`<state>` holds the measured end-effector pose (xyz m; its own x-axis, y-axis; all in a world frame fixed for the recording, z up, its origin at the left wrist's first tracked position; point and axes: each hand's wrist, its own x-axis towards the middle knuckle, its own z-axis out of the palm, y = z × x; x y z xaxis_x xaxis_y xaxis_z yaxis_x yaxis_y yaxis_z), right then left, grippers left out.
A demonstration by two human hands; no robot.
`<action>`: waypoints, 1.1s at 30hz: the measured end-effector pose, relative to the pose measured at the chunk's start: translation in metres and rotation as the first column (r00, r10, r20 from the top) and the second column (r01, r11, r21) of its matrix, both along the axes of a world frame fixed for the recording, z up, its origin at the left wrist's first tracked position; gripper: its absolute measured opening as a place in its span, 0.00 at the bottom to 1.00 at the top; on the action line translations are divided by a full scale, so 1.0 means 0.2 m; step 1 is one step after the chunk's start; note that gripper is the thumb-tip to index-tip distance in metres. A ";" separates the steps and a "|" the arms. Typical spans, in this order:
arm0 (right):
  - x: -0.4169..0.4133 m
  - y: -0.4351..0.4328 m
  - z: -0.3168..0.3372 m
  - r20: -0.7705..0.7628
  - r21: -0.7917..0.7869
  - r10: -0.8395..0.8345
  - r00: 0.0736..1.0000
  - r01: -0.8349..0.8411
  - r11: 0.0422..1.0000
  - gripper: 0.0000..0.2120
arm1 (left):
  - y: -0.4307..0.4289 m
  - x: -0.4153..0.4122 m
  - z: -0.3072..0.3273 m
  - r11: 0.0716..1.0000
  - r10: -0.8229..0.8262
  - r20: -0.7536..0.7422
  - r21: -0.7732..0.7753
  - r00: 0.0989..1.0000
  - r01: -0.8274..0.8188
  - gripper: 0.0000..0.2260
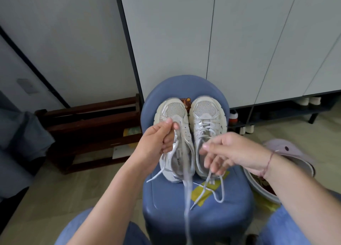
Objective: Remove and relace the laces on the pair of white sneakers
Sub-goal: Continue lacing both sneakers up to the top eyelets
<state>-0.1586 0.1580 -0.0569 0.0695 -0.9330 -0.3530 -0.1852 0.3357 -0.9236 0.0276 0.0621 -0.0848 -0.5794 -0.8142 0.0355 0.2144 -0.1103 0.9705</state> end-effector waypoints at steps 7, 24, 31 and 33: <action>0.03 -0.14 -0.05 0.041 -0.370 -0.046 0.998 0.058 0.927 0.14 | 0.05 -0.10 0.02 0.977 -0.196 0.131 -0.056 0.972 0.205 0.15; -0.22 -0.24 -0.13 0.092 -0.488 -0.737 0.669 0.676 0.553 0.08 | -0.11 -0.04 -0.05 0.992 0.122 0.243 -0.047 0.962 -0.114 0.12; -0.20 -0.22 -0.12 -0.108 -0.425 -0.619 0.778 0.526 0.736 0.09 | -0.12 -0.05 -0.05 0.969 0.247 0.108 -0.037 0.963 -0.244 0.13; -0.18 -0.19 -0.13 -0.345 -0.417 -0.499 0.795 0.346 0.840 0.06 | -0.11 -0.05 -0.05 0.981 0.185 0.151 -0.092 0.971 -0.173 0.13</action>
